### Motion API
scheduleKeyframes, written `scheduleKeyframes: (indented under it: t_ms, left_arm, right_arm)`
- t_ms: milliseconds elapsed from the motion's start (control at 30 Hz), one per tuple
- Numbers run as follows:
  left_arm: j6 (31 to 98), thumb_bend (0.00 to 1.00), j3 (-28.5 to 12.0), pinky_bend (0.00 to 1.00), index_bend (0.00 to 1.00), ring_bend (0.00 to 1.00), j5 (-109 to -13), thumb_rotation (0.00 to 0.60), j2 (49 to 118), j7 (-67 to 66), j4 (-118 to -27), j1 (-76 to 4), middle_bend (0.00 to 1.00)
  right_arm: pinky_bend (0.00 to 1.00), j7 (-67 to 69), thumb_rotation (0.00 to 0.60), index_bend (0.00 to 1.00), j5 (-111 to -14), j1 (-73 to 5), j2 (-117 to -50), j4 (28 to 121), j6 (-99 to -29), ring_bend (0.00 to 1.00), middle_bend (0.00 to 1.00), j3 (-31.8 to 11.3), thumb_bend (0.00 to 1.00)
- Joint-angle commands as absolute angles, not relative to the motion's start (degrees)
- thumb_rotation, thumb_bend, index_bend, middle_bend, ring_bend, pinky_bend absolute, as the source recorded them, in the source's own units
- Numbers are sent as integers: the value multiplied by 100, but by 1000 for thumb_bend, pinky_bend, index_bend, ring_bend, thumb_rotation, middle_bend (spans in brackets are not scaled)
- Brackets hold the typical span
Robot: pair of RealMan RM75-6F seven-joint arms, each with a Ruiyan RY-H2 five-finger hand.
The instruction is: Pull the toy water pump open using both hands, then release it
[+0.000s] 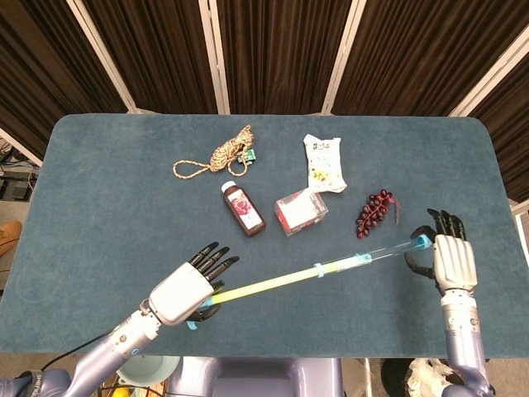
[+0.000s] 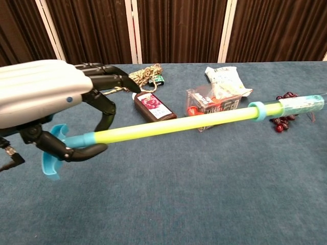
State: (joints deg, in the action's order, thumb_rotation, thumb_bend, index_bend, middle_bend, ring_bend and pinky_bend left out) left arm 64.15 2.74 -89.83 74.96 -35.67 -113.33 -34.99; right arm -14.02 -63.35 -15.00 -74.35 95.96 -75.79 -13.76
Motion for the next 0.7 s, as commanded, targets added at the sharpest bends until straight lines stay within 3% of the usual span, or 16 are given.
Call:
scheduleKeyframes:
  t_ms: [33, 600, 667, 700]
  left_arm:
    - [6493, 422, 342, 69, 607, 0, -9127, 600, 7310, -3419, -11324, -3428, 88]
    - [6672, 412, 438, 69, 594, 0, -9557, 600, 6869, -2913, -11280, -3175, 76]
    - [6655, 367, 436, 69, 548, 0, -9554, 600, 6865, -2909, -11285, -3156, 65]
    - [6650, 339, 440, 68, 517, 0, -9554, 600, 6861, -2906, -11281, -3142, 58]
  right_arm:
    - [0, -1363, 600, 735, -6279, -1487, -7367, 9559, -7586, 48, 133, -1424, 424]
    - [0, -1234, 600, 734, -6054, -1417, -7135, 9546, -7627, 48, 131, -1500, 419]
    - [0, -1249, 600, 686, -6058, -1416, -7126, 9544, -7630, 45, 117, -1486, 404]
    - [0, -1250, 600, 613, -6060, -1413, -7118, 9548, -7618, 38, 97, -1470, 388]
